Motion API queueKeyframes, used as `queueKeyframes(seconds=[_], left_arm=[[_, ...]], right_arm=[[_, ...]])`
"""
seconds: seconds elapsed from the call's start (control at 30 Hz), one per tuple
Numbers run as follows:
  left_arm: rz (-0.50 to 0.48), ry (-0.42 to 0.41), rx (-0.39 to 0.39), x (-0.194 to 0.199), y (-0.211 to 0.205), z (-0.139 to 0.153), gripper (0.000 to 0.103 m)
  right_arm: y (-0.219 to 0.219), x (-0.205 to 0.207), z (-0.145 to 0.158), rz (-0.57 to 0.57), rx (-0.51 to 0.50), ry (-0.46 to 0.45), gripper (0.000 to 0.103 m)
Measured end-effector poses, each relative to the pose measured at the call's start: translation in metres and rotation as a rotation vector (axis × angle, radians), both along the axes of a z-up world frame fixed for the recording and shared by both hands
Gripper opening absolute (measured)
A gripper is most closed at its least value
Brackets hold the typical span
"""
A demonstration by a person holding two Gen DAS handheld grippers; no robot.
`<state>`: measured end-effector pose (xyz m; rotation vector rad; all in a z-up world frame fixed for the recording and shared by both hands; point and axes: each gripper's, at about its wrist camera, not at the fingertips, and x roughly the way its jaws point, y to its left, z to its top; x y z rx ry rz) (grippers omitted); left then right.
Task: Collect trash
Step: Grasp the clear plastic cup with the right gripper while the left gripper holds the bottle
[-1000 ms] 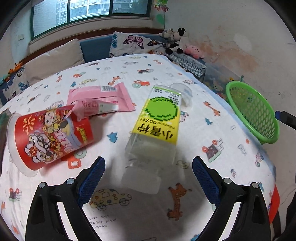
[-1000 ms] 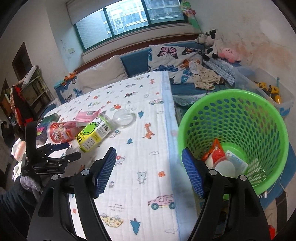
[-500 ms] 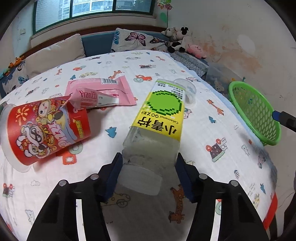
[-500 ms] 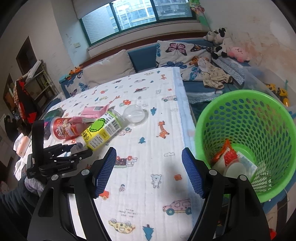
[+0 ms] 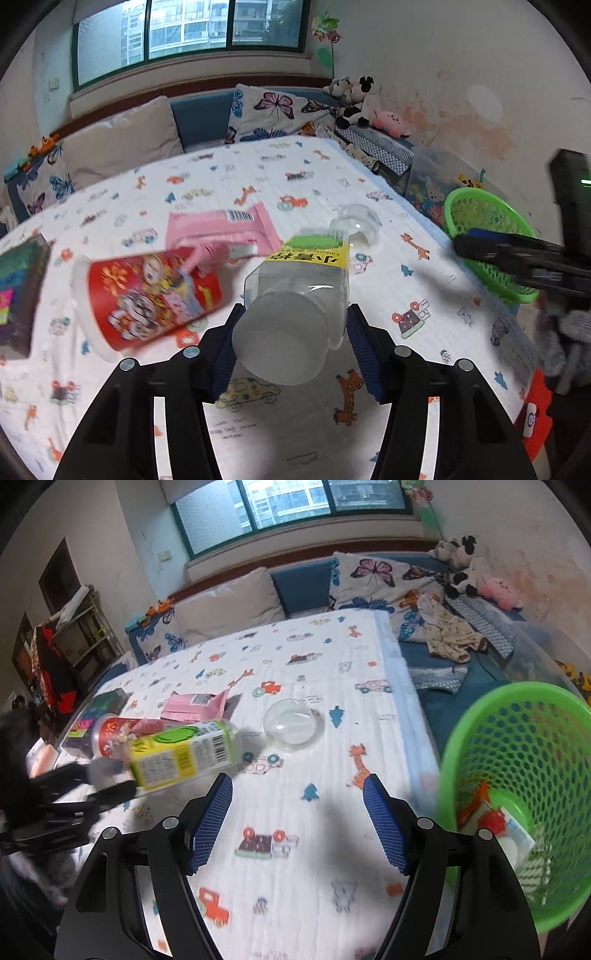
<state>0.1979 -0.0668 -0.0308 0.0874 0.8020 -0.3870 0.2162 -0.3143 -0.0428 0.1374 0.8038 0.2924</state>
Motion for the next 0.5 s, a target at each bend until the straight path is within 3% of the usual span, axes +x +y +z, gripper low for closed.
queueKeyframes(seconds=[0.5], left_arm=[[0.005, -0.007, 0.004, -0.004, 0.022, 0.027, 0.053]], right_arm=[[0.037, 0.082, -0.033, 0.024, -0.071, 0.061, 0.066]])
